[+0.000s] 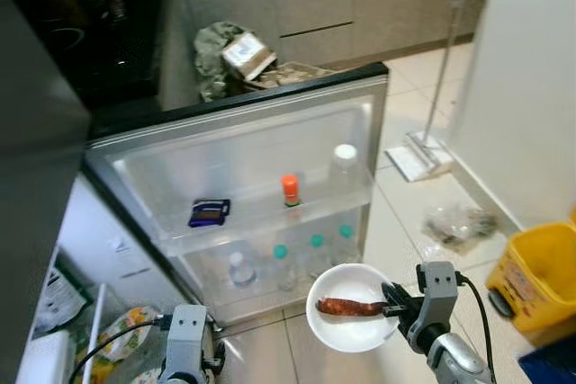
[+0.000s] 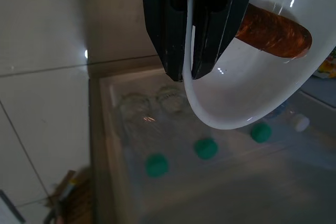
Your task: Restocking fridge
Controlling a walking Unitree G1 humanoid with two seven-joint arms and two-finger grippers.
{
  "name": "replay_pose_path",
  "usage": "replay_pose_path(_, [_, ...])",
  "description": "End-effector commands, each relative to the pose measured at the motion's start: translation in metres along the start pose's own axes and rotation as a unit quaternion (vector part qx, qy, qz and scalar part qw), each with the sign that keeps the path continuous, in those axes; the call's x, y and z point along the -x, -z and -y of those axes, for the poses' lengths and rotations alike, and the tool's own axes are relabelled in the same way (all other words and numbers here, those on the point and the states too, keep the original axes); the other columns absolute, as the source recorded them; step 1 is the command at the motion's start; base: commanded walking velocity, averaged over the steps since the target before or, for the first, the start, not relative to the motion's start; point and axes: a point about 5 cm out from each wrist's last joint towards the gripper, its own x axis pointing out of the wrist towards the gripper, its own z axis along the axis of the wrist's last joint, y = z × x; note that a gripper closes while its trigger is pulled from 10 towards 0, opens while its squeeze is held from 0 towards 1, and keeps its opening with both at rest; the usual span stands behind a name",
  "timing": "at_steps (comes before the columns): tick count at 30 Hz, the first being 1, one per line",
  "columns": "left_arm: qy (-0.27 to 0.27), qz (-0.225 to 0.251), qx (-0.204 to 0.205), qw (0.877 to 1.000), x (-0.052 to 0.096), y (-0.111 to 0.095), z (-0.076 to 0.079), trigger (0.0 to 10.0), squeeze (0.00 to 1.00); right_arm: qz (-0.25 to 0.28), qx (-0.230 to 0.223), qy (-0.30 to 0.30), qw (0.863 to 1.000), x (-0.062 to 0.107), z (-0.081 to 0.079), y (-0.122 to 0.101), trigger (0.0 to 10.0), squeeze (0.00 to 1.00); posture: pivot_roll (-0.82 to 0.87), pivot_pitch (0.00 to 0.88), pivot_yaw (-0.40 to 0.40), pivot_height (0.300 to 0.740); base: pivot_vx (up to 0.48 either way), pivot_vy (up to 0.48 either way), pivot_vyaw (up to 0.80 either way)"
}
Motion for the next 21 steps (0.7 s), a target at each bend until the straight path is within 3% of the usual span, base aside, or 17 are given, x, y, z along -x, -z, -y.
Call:
replay_pose_path(1, [-0.004, -0.01, -0.004, 1.0, 0.0017, 0.0061, -0.002, 10.0, 0.0, -0.002, -0.004, 0.003, 1.0, 0.0015, -0.0009, 0.0044, 10.0, 0.0, -0.1, 0.098, 0.042, 0.717, 0.0, 0.0, 0.8])
replay_pose_path(21, [-0.003, -0.006, -0.008, 1.0, 0.0009, 0.0068, -0.0012, 10.0, 0.0, 0.0, 0.003, 0.008, 1.0, 0.0013, 0.0009, 0.0049, 10.0, 0.0, -0.1, 0.098, 0.043, 0.717, 0.0, 0.0, 0.8])
